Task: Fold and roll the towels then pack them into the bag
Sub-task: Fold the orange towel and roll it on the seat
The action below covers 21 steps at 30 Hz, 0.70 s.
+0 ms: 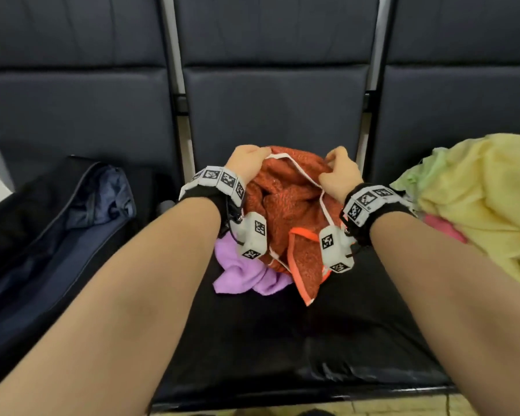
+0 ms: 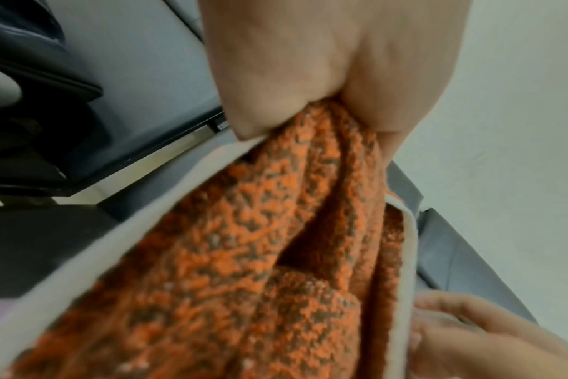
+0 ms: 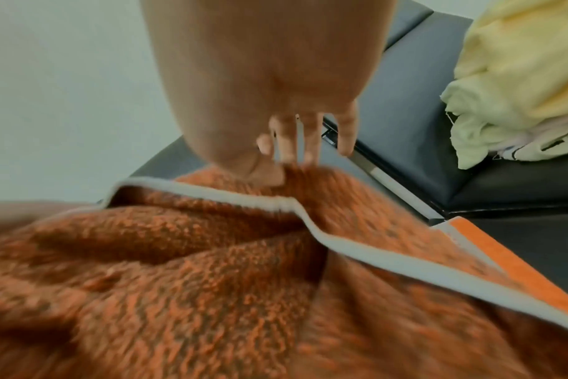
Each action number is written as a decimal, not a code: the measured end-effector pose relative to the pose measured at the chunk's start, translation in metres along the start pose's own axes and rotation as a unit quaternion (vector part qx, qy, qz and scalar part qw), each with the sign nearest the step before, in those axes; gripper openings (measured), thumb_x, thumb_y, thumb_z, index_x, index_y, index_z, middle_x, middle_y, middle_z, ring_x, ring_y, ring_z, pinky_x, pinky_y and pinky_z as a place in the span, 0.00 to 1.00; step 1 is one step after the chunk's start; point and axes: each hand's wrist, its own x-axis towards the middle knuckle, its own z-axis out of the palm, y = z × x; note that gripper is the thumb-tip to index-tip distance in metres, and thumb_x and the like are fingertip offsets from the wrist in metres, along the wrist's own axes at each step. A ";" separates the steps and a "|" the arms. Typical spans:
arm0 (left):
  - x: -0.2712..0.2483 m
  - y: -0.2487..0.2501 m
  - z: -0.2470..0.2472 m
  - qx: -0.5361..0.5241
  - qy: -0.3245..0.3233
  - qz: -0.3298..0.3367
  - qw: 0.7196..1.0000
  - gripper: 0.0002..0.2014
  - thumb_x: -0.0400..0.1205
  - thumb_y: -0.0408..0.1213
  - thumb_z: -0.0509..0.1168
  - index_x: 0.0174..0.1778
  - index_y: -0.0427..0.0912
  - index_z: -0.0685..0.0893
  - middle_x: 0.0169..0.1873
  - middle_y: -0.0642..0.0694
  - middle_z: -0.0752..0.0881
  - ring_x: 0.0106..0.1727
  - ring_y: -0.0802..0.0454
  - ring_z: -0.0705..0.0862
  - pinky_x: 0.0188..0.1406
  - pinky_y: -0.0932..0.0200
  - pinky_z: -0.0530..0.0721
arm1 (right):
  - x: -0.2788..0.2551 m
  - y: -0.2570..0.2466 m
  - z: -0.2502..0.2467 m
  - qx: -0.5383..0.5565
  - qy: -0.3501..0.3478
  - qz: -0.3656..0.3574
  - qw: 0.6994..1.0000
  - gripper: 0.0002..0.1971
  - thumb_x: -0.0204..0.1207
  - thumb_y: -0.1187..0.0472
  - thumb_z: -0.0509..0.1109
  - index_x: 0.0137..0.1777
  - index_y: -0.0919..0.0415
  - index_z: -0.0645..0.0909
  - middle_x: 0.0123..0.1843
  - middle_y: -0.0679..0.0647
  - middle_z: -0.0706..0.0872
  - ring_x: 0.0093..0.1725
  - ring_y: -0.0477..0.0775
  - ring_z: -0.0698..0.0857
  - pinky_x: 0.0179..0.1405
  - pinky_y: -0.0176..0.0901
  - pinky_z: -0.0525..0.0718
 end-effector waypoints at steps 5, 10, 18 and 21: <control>-0.050 0.039 -0.012 0.076 -0.125 0.012 0.989 0.11 0.84 0.40 0.64 0.39 0.39 0.84 0.37 0.44 0.85 0.44 0.48 0.82 0.57 0.48 0.81 | -0.040 -0.036 -0.004 0.072 -0.245 -0.073 0.964 0.18 0.69 0.68 0.74 0.60 0.61 0.80 0.51 0.57 0.87 0.53 0.58 0.85 0.60 0.53 0.81; -0.086 0.079 -0.039 0.141 -0.105 0.058 0.983 0.06 0.78 0.38 0.72 0.46 0.41 0.85 0.42 0.46 0.85 0.47 0.52 0.82 0.53 0.57 0.82 | -0.063 -0.058 -0.034 -0.055 -0.099 -0.158 0.981 0.10 0.76 0.65 0.68 0.54 0.63 0.86 0.52 0.60 0.89 0.54 0.59 0.85 0.51 0.42 0.76; -0.121 0.097 -0.063 0.317 -0.038 0.187 0.929 0.15 0.73 0.37 0.77 0.52 0.40 0.83 0.44 0.48 0.80 0.47 0.50 0.79 0.46 0.61 0.73 | -0.088 -0.093 -0.117 0.006 0.168 -0.068 0.983 0.14 0.79 0.68 0.53 0.61 0.61 0.75 0.58 0.68 0.83 0.57 0.71 0.81 0.54 0.54 0.77; -0.137 0.097 -0.056 0.324 -0.054 0.209 0.921 0.12 0.76 0.39 0.74 0.50 0.37 0.83 0.42 0.46 0.81 0.46 0.48 0.80 0.46 0.60 0.72 | -0.099 -0.109 -0.142 0.056 0.238 -0.047 0.968 0.13 0.80 0.67 0.53 0.60 0.59 0.74 0.57 0.66 0.85 0.55 0.70 0.82 0.49 0.53 0.75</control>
